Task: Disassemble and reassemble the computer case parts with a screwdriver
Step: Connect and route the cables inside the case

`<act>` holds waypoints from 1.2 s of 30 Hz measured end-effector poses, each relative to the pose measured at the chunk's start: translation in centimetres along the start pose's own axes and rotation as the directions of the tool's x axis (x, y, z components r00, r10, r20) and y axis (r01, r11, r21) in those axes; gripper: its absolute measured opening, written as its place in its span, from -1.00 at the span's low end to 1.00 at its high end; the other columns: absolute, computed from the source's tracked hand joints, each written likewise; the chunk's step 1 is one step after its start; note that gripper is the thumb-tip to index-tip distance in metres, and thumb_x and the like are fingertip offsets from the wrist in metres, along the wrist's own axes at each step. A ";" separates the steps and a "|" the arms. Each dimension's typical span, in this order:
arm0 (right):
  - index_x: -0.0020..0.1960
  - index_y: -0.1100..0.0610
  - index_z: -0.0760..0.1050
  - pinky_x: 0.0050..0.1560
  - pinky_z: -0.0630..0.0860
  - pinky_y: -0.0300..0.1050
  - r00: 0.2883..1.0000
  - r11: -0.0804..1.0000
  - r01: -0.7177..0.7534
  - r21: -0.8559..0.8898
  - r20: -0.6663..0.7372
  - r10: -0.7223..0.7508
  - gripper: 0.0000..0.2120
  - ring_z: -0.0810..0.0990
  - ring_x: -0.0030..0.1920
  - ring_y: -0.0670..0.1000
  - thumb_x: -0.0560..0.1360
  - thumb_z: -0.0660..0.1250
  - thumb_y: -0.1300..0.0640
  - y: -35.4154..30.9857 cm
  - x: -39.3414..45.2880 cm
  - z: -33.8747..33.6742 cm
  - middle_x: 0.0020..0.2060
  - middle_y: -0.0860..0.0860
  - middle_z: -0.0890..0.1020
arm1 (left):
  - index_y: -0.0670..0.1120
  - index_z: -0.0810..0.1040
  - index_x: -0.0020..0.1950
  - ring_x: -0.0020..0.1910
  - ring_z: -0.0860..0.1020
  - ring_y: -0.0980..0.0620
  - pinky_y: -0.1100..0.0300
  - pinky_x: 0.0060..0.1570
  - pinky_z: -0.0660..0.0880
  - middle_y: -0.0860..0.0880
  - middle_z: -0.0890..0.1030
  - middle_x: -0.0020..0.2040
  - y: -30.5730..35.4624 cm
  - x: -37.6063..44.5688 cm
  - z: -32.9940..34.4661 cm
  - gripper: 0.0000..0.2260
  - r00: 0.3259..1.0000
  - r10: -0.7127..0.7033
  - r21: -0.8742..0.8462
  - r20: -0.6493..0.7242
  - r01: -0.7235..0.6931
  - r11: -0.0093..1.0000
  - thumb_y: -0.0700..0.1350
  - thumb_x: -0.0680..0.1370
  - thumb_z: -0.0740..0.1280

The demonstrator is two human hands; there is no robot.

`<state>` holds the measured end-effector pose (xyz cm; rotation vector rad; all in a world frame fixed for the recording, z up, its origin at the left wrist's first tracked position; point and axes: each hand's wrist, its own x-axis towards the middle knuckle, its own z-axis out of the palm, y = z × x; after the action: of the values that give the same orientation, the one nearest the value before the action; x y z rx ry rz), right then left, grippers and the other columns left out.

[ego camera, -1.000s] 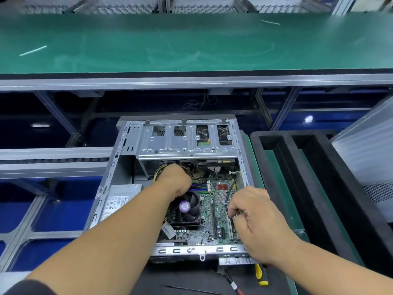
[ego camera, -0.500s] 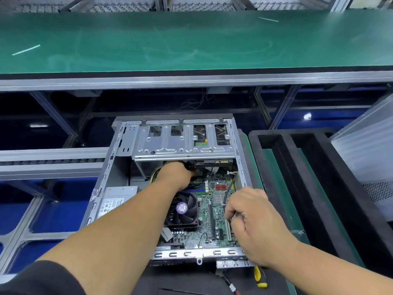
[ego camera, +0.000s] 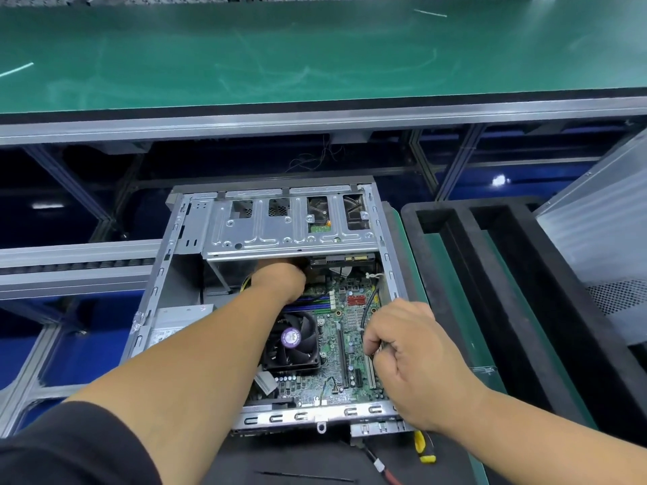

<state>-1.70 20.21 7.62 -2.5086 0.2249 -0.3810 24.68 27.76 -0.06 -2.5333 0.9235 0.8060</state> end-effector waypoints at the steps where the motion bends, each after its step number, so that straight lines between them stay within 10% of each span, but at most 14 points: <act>1: -0.25 -0.03 0.40 0.07 0.34 -0.16 1.000 1.000 0.001 0.001 -0.002 -0.001 -0.74 0.44 -0.13 -0.12 0.32 0.15 0.34 0.0 0.0 0.0 -0.29 -0.20 0.43 | -0.16 0.56 0.29 -0.19 0.47 -0.13 0.03 -0.20 0.44 -0.02 0.40 -0.22 0.1 0.2 0.2 -0.63 1.000 0.011 0.007 -0.019 -0.011 1.000 -0.37 0.53 0.21; 7: -0.25 -0.04 0.39 0.06 0.29 -0.22 1.000 1.000 0.004 0.006 -0.004 -0.004 -0.76 0.43 -0.13 -0.13 0.32 0.13 0.30 0.2 0.1 0.2 -0.29 -0.20 0.43 | -0.04 0.56 0.18 -0.04 0.43 -0.15 -0.01 -0.06 0.41 -0.07 0.59 0.16 0.3 0.4 0.6 -0.79 0.997 0.022 -0.061 -0.078 -0.026 0.998 -0.20 0.63 0.19; 11: -0.24 -0.04 0.39 0.05 0.28 -0.25 1.000 1.000 0.005 0.002 -0.011 -0.005 -0.74 0.42 -0.13 -0.15 0.31 0.17 0.33 0.3 0.0 0.2 -0.29 -0.20 0.43 | 0.02 0.57 0.27 -0.08 0.44 -0.10 0.07 -0.10 0.36 0.02 0.54 -0.06 0.6 1.1 1.4 -0.72 0.989 -0.022 -0.159 -0.147 -0.002 0.987 0.06 0.68 0.17; 18: -0.25 -0.04 0.39 0.07 0.34 -0.18 1.000 1.000 0.015 0.003 -0.018 -0.015 -0.74 0.43 -0.15 -0.13 0.32 0.18 0.34 0.3 0.0 0.2 -0.30 -0.20 0.42 | -0.04 0.59 0.25 0.17 0.53 -0.17 -0.02 -0.07 0.38 -0.04 0.58 0.19 0.7 0.5 1.1 -0.72 0.990 0.020 -0.078 -0.137 -0.031 0.996 -0.18 0.63 0.17; 36: -0.26 -0.02 0.39 0.08 0.35 -0.18 1.000 1.000 0.013 0.003 -0.025 -0.012 -0.74 0.43 -0.15 -0.13 0.33 0.20 0.36 0.2 0.0 0.1 -0.31 -0.18 0.44 | -0.02 0.34 -0.31 -0.17 0.48 -0.14 0.06 -0.20 0.41 -0.01 0.44 -0.26 0.9 -0.4 1.4 -0.73 0.960 -0.066 -0.195 -0.273 0.012 0.981 -0.18 0.59 0.22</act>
<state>-1.69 20.11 7.40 -2.5041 0.2184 -0.4179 23.27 27.95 -1.01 -2.8781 0.9126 0.5582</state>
